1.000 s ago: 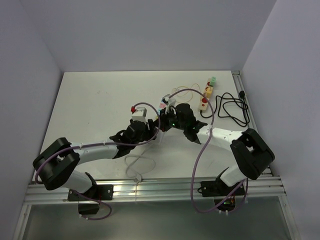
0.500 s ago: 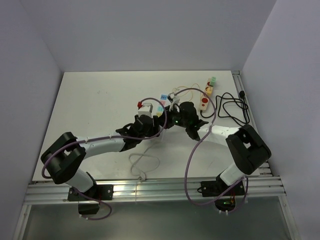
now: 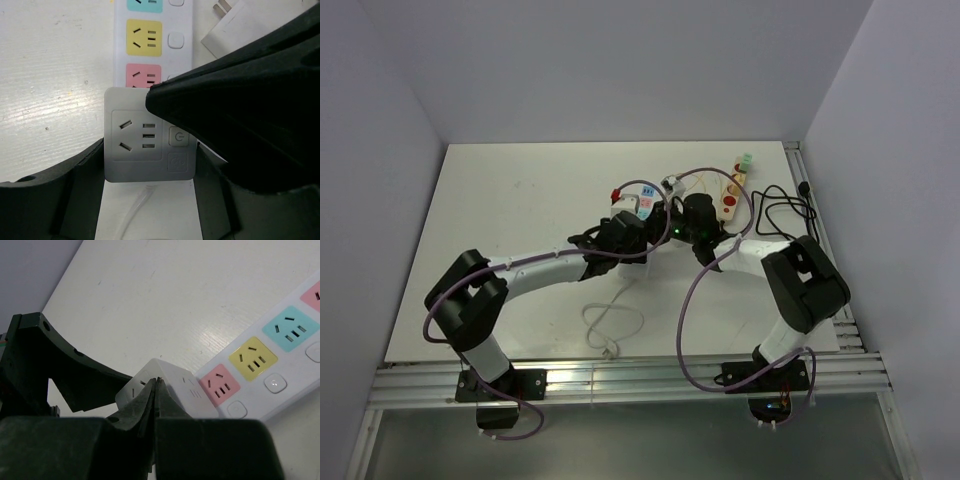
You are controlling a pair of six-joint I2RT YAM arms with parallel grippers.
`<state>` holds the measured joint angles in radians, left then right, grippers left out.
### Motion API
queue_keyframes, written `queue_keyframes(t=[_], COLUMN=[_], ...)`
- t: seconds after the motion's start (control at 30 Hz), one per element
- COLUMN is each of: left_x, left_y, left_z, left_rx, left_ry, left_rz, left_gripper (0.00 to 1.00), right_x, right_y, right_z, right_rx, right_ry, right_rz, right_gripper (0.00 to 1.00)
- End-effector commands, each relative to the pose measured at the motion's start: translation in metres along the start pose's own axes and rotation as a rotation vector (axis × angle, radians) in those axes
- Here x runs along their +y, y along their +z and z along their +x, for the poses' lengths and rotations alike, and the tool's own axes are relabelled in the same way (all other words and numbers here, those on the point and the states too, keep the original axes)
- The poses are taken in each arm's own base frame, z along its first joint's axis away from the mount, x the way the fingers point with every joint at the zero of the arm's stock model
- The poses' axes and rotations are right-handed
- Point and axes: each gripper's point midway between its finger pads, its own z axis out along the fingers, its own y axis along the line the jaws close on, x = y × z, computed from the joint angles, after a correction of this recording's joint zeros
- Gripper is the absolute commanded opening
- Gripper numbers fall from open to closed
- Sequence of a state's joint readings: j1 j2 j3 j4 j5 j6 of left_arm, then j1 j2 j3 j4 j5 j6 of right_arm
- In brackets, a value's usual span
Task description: Insert the plug
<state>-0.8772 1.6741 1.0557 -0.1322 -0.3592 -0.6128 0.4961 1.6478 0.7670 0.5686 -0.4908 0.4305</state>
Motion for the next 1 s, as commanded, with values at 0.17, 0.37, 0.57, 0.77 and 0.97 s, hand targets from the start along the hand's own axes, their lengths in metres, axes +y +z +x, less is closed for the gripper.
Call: queue_keyframes(t=[0.17, 0.37, 0.57, 0.77, 0.97], left_x=[0.018, 0.018, 0.025, 0.020, 0.022], left_y=[0.009, 0.014, 0.016, 0.018, 0.024], left_z=[0.064, 0.061, 0.065, 0.061, 0.075], left_rx=[0.268, 0.274, 0.283, 0.282, 0.301], left_ry=[0.048, 0.049, 0.060, 0.068, 0.060], left_rz=[-0.019, -0.026, -0.056, -0.063, -0.053], left_gripper=[0.33, 0.32, 0.32, 0.32, 0.31], right_x=[-0.024, -0.025, -0.027, -0.033, -0.036], right_y=[0.003, 0.006, -0.001, 0.004, 0.003], right_z=[0.037, 0.044, 0.051, 0.066, 0.064], right_rx=[0.131, 0.150, 0.127, 0.145, 0.142], right_ry=[0.061, 0.075, 0.092, 0.138, 0.125], right_rz=[0.073, 0.063, 0.074, 0.071, 0.100], right_gripper=[0.00, 0.00, 0.00, 0.00, 0.00])
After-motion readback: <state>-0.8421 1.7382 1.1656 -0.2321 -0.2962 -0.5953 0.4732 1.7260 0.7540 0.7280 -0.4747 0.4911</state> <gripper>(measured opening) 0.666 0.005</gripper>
